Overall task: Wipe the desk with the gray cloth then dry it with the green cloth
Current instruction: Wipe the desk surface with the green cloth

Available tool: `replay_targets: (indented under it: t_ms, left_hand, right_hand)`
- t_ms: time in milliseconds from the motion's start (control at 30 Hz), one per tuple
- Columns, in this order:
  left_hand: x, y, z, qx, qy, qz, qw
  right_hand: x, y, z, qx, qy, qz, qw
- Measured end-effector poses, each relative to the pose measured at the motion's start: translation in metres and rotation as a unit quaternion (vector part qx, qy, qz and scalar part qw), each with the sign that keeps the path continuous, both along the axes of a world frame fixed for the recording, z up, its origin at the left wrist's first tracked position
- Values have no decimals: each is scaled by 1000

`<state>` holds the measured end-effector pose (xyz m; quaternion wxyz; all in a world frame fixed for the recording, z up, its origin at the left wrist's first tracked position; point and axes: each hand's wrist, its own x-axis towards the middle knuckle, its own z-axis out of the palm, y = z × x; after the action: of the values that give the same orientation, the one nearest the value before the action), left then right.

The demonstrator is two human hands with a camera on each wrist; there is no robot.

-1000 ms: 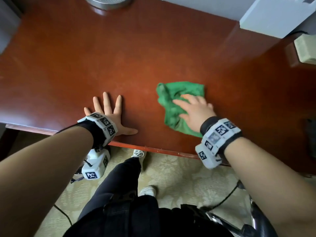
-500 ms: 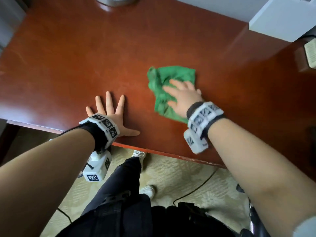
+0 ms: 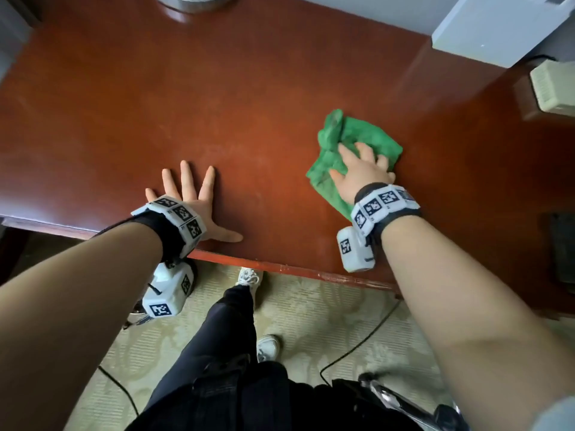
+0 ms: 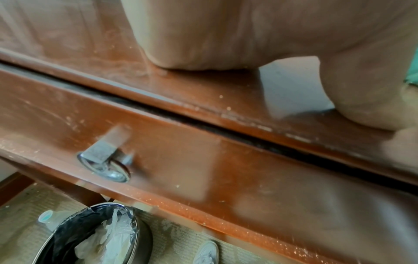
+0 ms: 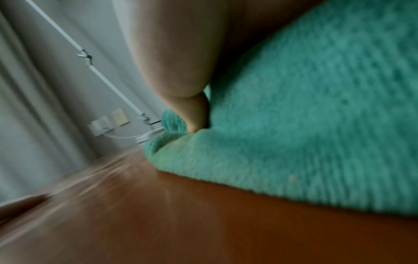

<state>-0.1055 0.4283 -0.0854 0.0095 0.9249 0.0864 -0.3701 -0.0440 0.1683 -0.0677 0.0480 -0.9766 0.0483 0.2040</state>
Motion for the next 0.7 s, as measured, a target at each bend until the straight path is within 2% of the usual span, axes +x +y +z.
replay_targets:
  t_ms: [67,167,233,267,333,400,467,500,533,600,700]
  left_hand:
    - [-1,0,-2,-6,-9,2,1000]
    - [-5,2,-2,-12,-35,-1,999]
    - [-6,2,-2,-15,-47,-8,999]
    - [-6,2,-1,-16,-50,-10,999]
    - [-6,2,0,-14,-47,-10,999]
    - [-7,2,2,-11,-40,-14,999]
    - [-8,2,4,-15,-39,-20,999]
    - [-11,4,5,-26,-44,-22,998]
    - [-14,9,5,-43,-52,-26,997]
    - [-22,29,4,-81,-80,-48,992]
    - [-39,89,0,-68,-118,-53,989]
  right_hand:
    - [-29,18,2,21,0,96,995]
    - [-81,37,10,66,47,235,969]
    - [-105,39,16,77,95,295,947]
    - [-109,37,19,80,110,300,944]
    - [-102,29,24,88,91,241,962]
    - [-84,20,23,83,27,113,990]
    - [-64,15,17,67,-3,-28,997]
    - [-58,18,13,54,3,-73,996]
    - [-53,25,8,37,15,-94,995]
    - [-52,44,2,7,23,-82,996]
    - [-69,92,2,4,9,23,1000]
